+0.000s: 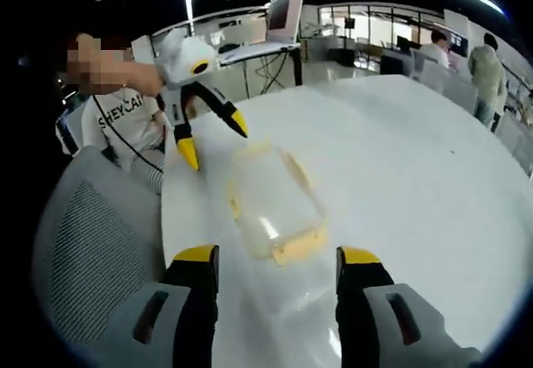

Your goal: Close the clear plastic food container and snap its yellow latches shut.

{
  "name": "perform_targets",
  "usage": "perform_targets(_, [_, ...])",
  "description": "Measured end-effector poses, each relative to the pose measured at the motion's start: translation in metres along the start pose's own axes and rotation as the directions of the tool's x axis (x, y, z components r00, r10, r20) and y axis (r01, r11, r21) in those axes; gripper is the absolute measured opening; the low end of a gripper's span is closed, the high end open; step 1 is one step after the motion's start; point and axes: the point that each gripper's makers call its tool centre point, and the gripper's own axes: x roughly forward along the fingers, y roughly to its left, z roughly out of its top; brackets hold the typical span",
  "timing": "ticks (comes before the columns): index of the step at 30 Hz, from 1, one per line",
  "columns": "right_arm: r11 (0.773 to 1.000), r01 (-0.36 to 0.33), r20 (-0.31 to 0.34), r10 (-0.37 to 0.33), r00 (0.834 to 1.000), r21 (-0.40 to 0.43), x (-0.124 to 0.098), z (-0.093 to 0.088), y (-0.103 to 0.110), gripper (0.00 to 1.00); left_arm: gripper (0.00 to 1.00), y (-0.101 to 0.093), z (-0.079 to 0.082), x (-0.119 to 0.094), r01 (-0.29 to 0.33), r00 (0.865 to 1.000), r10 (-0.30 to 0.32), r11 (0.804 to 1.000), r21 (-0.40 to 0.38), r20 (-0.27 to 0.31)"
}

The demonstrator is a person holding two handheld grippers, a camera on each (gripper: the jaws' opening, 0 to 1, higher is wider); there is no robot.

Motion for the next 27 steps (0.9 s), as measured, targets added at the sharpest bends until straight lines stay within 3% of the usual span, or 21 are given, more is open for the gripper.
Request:
perform_targets(16, [0.998, -0.015, -0.108, 0.008, 0.994, -0.067, 0.023, -0.006, -0.012, 0.50, 0.57, 0.018, -0.007, 0.007, 0.042, 0.997, -0.033, 0.991, 0.128, -0.075])
perform_targets(27, [0.992, -0.049, -0.195, 0.025, 0.981, -0.120, 0.035, -0.012, -0.012, 0.51, 0.55, 0.028, -0.015, 0.013, 0.078, 0.989, -0.046, 0.971, 0.226, -0.143])
